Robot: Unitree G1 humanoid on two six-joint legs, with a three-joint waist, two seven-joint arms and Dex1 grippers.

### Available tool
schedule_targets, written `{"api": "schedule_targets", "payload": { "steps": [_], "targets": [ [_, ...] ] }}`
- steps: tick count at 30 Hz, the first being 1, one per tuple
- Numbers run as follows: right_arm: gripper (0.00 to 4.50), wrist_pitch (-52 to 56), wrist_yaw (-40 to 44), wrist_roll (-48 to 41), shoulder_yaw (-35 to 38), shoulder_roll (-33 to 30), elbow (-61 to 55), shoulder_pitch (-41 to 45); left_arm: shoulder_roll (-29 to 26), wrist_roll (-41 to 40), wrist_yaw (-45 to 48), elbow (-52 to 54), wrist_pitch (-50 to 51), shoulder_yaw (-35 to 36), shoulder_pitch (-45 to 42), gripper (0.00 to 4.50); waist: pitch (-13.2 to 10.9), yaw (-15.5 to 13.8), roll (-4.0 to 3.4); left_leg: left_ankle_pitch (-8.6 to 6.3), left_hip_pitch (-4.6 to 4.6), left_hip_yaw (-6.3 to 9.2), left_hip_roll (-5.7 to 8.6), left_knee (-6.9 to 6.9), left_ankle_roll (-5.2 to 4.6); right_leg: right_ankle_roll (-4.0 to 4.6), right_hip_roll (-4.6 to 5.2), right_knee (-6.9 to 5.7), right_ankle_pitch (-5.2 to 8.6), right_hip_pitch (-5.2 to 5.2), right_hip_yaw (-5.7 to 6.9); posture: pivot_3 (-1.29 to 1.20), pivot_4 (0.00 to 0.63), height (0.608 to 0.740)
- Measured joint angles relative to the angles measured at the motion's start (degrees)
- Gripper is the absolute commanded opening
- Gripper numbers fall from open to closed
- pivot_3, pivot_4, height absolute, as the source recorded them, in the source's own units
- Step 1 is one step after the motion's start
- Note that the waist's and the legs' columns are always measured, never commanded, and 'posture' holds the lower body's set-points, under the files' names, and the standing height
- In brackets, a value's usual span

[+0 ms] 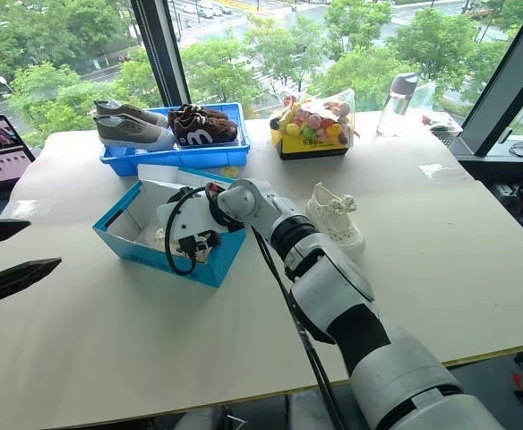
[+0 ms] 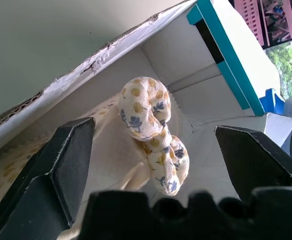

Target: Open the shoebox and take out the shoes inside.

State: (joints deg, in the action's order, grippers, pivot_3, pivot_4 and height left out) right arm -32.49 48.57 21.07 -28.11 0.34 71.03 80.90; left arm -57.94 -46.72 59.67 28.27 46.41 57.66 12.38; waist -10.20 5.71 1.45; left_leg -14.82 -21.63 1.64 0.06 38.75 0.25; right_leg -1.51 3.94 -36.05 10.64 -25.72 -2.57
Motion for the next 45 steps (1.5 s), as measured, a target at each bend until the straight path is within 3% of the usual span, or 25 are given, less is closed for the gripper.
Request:
{"api": "schedule_targets", "payload": {
  "steps": [5, 9, 13, 21, 22, 24, 34, 45],
  "targets": [
    [4.48, 3.02, 10.19, -5.80, 6.28, 0.09, 0.46, 1.39, 0.40, -0.67, 0.01, 0.34, 0.16, 1.80, 1.23, 4.50, -0.01, -0.01, -0.01, -0.01, -0.03, 0.09, -0.03, -0.06, -0.01, 0.00, -0.03, 0.06, 0.00, 0.01, 0.01, 0.00, 0.150, 0.740],
    [4.48, 3.47, 12.60, -6.50, 7.04, 0.00, 0.43, 2.04, 0.40, -0.75, -0.06, 0.34, 0.16, 1.83, 1.38, 4.50, -0.01, 0.04, -0.01, -0.02, -0.05, 0.11, -0.04, -0.22, 0.02, 0.00, -0.03, 0.04, 0.00, -0.04, 0.01, 0.00, 0.150, 0.740],
    [4.48, 3.41, 8.65, -3.32, 5.84, 0.06, 0.89, 1.99, 0.41, -0.97, -0.22, 0.47, 0.15, 1.83, 1.38, 4.50, -0.01, 0.04, -0.01, -0.01, -0.41, 0.11, -0.02, -0.23, 0.06, 0.02, -0.01, -0.03, -0.01, -0.43, 0.01, 0.00, 0.150, 0.740],
    [4.48, 2.66, -2.20, 2.43, 3.36, 1.98, 2.72, 1.88, 0.46, -2.30, -0.67, 1.28, 0.16, 2.29, 1.79, 4.50, 0.00, 0.18, 0.00, 0.01, -0.29, 0.10, -0.02, -0.24, 0.10, 0.03, -0.02, 0.05, 0.00, -0.39, -0.01, 0.00, 0.150, 0.740],
    [3.98, 2.68, -2.87, 2.47, 3.39, 2.35, 2.90, 1.83, 0.49, -2.45, -0.69, 1.37, 0.16, 2.34, 1.89, 4.50, 0.01, 0.24, 0.01, 0.01, -0.23, 0.09, -0.02, -0.24, 0.10, 0.04, -0.03, 0.04, 0.00, -0.36, -0.01, 0.00, 0.150, 0.740],
    [3.55, 2.68, -3.59, 2.46, 3.69, 3.07, 3.41, 1.38, 0.55, -2.64, -0.75, 1.72, 0.16, 2.57, 2.12, 4.50, 0.01, 0.52, 0.03, 0.01, -0.19, 0.08, -0.05, -0.24, 0.10, 0.06, -0.06, 0.02, 0.01, -0.33, -0.01, 0.00, 0.150, 0.740],
    [0.04, 2.67, -3.83, 2.30, 4.59, 3.83, 3.74, 0.88, 0.55, -2.92, -1.45, 2.42, 0.16, 3.01, 2.42, 4.50, 0.02, 1.48, 0.03, 0.01, -0.24, 0.19, -0.08, -0.32, 0.10, 0.08, -0.09, -0.04, 0.01, -0.36, -0.02, 0.00, 0.150, 0.740],
    [0.01, 2.01, -4.89, 1.43, 6.57, 3.25, 3.64, -0.05, 0.55, -2.94, -1.82, 2.38, 0.09, 2.12, 1.92, 4.50, 0.02, 1.45, 0.04, 0.01, -0.24, 0.31, -0.07, -0.34, 0.10, 0.08, -0.08, -0.03, 0.01, -0.36, -0.02, 0.00, 0.150, 0.740]
  ]
}}
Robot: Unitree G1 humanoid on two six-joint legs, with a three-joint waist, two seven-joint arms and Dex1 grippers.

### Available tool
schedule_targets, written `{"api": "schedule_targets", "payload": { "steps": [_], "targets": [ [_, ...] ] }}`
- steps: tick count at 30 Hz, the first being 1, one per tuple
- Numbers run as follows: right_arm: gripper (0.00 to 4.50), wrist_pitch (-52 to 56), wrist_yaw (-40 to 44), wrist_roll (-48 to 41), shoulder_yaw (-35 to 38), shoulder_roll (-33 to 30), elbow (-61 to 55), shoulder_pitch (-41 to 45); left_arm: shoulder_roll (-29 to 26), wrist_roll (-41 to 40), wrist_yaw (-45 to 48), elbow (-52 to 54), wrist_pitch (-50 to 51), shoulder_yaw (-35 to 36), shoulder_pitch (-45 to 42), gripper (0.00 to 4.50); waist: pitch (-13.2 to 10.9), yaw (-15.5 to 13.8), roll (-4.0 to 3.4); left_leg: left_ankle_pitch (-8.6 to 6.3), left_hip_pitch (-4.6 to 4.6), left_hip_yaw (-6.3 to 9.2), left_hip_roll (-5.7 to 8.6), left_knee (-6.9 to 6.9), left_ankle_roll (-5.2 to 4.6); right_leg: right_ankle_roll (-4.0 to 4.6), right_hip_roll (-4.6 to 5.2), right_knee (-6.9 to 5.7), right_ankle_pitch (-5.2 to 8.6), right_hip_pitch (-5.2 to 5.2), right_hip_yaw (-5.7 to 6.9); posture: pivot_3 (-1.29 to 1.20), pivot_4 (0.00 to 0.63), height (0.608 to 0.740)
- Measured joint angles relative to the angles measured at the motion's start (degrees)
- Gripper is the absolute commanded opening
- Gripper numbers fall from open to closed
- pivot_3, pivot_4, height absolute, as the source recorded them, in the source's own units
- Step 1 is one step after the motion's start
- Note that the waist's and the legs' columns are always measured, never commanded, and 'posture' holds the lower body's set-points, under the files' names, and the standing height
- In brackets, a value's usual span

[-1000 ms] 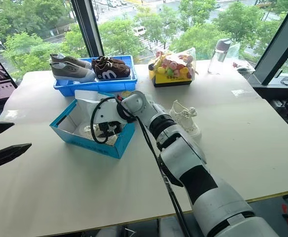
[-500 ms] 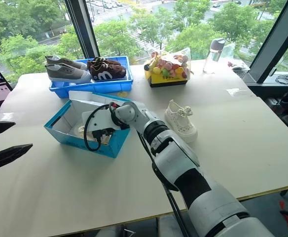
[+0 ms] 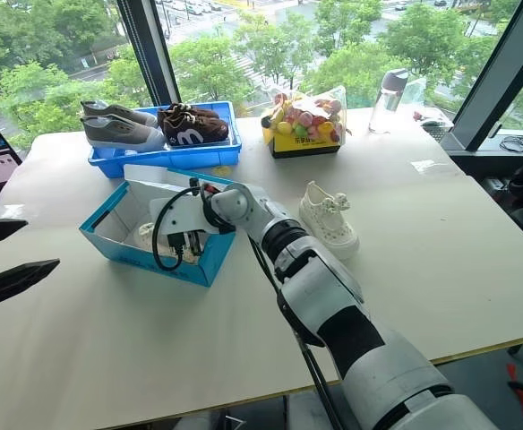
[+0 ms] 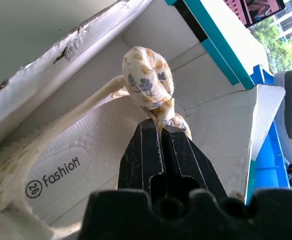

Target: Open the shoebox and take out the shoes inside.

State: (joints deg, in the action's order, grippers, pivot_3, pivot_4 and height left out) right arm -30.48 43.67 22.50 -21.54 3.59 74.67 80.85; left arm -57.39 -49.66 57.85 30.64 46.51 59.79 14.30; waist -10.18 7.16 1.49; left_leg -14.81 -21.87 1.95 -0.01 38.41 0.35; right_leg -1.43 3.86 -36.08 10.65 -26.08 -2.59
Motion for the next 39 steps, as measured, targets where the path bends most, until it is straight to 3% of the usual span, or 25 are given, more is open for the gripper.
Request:
{"api": "schedule_targets", "payload": {
  "steps": [14, 20, 28, 32, 39],
  "targets": [
    [0.01, -6.76, 5.99, -11.05, 9.27, -7.14, -9.46, 6.06, -1.68, 0.71, 0.23, -3.16, -1.84, -5.67, -4.76, 4.50, -0.01, -0.10, -0.01, 0.00, -0.16, 0.00, 0.00, 0.00, 0.01, 0.00, 0.01, -0.03, -0.01, -0.08, 0.02, 0.00, 0.150, 0.740],
    [0.01, 1.97, 13.44, -17.24, 15.02, -18.25, -9.76, 9.64, -2.42, 2.58, 1.03, -7.20, -4.39, -13.49, -9.20, 4.50, -0.02, -1.31, 0.01, 0.01, -0.25, -0.29, 0.08, 0.03, 0.02, 0.00, 0.10, 0.00, 0.00, -0.06, 0.11, 0.00, 0.150, 0.740],
    [0.01, 11.01, 11.70, -15.88, 17.73, -39.01, -6.85, 10.26, -3.37, 4.65, 2.49, -11.72, -7.62, -23.71, -17.73, 4.50, -0.05, -1.59, 0.01, 0.00, -0.41, -0.52, 0.07, -0.04, -0.02, 0.00, 0.10, 0.11, 0.00, -0.19, 0.04, 0.00, 0.150, 0.740],
    [0.01, 11.92, 9.44, -12.56, 17.46, -49.35, -6.27, 7.40, -3.81, 5.93, 4.11, -14.43, -8.87, -25.49, -19.13, 4.50, -0.08, -1.69, -0.01, -0.02, -0.41, -0.59, 0.08, -0.08, -0.04, 0.00, 0.10, 0.18, 0.00, -0.19, 0.01, 0.00, 0.150, 0.740],
    [0.01, 7.98, 8.01, -9.73, 16.42, -55.95, -4.22, -5.53, -4.05, 6.77, 6.67, -16.94, -9.25, -29.92, -24.17, 4.50, -0.08, -1.42, 0.03, 0.00, -0.13, -0.78, 0.09, 0.03, -0.06, -0.02, 0.07, 0.21, 0.01, -0.01, -0.26, 0.00, 0.150, 0.740]
  ]
}}
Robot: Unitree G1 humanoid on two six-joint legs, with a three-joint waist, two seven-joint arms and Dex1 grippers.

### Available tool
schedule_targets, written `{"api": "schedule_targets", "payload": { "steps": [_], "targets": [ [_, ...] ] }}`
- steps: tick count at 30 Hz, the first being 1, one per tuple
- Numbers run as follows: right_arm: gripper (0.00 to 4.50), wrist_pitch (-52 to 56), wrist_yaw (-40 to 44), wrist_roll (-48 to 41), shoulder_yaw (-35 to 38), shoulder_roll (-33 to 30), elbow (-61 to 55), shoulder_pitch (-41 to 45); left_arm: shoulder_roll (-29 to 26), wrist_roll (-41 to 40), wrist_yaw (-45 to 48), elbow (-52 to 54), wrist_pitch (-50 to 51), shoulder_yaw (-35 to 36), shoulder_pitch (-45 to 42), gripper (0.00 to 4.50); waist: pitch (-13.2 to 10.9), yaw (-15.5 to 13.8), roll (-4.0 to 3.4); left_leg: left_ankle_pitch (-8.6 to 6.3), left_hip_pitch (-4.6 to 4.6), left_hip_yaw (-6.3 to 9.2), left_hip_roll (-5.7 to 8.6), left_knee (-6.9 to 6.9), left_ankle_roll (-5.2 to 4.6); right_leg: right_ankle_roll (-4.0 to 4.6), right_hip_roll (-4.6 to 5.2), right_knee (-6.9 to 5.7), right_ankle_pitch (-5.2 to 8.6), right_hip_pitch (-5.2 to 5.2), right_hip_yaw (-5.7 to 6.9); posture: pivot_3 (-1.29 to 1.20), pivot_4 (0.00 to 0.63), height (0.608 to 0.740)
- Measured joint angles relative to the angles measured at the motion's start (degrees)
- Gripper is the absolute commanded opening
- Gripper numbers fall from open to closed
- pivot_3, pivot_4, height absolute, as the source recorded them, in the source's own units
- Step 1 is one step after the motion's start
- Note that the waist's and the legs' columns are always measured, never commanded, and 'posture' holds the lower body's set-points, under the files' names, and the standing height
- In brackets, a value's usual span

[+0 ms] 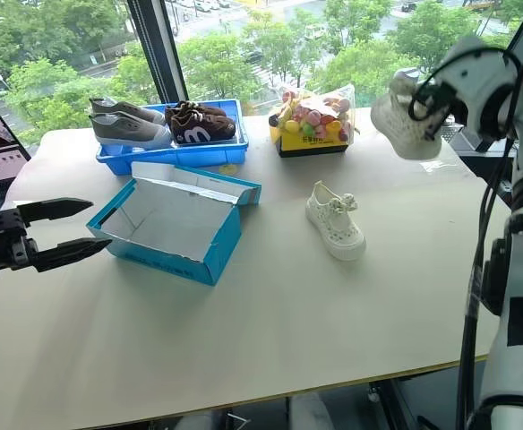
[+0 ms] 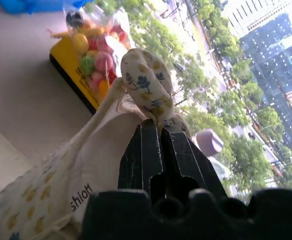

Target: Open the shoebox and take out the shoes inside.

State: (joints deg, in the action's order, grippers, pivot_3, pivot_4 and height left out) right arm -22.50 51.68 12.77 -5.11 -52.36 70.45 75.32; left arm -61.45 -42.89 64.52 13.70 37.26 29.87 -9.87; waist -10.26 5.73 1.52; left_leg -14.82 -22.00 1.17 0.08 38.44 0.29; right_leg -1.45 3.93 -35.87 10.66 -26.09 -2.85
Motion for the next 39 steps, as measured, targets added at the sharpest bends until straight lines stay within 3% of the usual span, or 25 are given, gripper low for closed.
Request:
{"api": "schedule_targets", "payload": {
  "steps": [5, 11, 17, 22, 30, 33, 34, 37, 39],
  "targets": [
    [0.01, -1.91, -0.46, 2.16, -1.88, 0.35, 2.14, -7.43, -0.15, 0.33, 1.40, -1.30, -0.01, -1.97, -2.35, 4.50, -0.11, 0.21, -0.19, 0.01, 0.12, -0.28, 0.01, 0.00, -0.02, -0.01, -0.07, -0.12, 0.00, -0.07, -0.42, 0.00, 0.150, 0.740],
    [0.01, -3.97, -4.79, 5.09, -3.60, 1.25, 2.44, -8.25, -0.08, 2.55, -0.07, -3.53, -1.67, -4.57, -6.49, 4.50, -0.12, 0.25, -0.18, -0.01, 0.12, -0.32, 0.01, 0.00, -0.04, -0.01, -0.08, -0.09, -0.01, -0.07, -0.47, 0.00, 0.150, 0.740],
    [0.01, -4.40, -7.11, 6.39, -4.05, 3.32, 2.84, -8.20, 0.08, 3.31, -0.05, -3.28, -2.09, -4.61, -4.75, 4.50, -0.12, 0.21, -0.18, -0.02, 0.13, -0.35, 0.01, 0.01, -0.07, -0.02, -0.08, -0.09, -0.01, -0.06, -0.50, 0.00, 0.150, 0.740],
    [1.64, -4.19, -4.90, 6.37, -4.41, 4.90, 2.80, -8.18, 0.20, 3.69, -0.14, -2.48, -2.12, -4.08, -1.66, 4.50, -0.12, 0.12, -0.18, -0.03, 0.13, -0.35, -0.01, 0.01, -0.08, -0.02, -0.09, -0.09, -0.01, -0.06, -0.50, 0.00, 0.150, 0.740],
    [4.27, 4.61, 10.42, 4.83, -4.86, 3.59, -2.78, -7.33, 0.17, 5.79, -0.99, -3.03, -3.40, -2.71, -0.34, 4.50, -0.12, -0.14, -0.18, -0.07, 0.10, -0.35, -0.01, 0.22, -0.15, -0.03, -0.08, -0.15, -0.01, -0.06, -0.49, 0.00, 0.150, 0.740],
    [4.46, 9.87, 14.77, 2.91, -3.94, 1.33, -9.21, -7.42, 0.25, 5.80, -1.37, -3.34, -3.42, -2.00, -0.34, 4.50, -0.12, -0.20, -0.18, -0.11, 0.07, -0.35, -0.04, 0.24, -0.21, -0.04, -0.10, -0.13, 0.00, -0.06, -0.47, 0.00, 0.150, 0.740],
    [4.46, 17.50, 18.85, -0.24, -2.44, -0.19, -17.60, -10.89, 0.56, 5.61, -2.20, -3.21, -3.14, -1.17, -0.31, 4.50, -0.11, -0.34, -0.17, -0.15, 0.02, -0.34, -0.08, 0.27, -0.28, -0.04, -0.12, -0.15, 0.00, -0.07, -0.44, 0.00, 0.150, 0.740],
    [4.46, 38.63, 32.45, -11.04, 1.12, -8.00, -43.15, -29.01, 1.63, 4.18, -3.34, -3.91, -0.93, 5.75, 3.26, 4.50, -0.08, -1.71, -0.16, -0.32, -0.15, -0.16, -0.35, 0.42, -0.56, -0.06, -0.35, -0.22, 0.01, -0.06, -0.25, 0.00, 0.150, 0.740],
    [4.46, 51.33, 35.43, -18.94, 5.39, -9.44, -55.70, -40.38, 3.92, 4.01, -5.16, -4.96, -0.71, 9.49, 4.72, 4.50, -0.07, -2.12, -0.17, -0.38, -0.16, -0.18, -0.41, 0.52, -0.67, -0.05, -0.38, -0.21, 0.01, -0.07, -0.30, 0.00, 0.150, 0.740]
  ]
}}
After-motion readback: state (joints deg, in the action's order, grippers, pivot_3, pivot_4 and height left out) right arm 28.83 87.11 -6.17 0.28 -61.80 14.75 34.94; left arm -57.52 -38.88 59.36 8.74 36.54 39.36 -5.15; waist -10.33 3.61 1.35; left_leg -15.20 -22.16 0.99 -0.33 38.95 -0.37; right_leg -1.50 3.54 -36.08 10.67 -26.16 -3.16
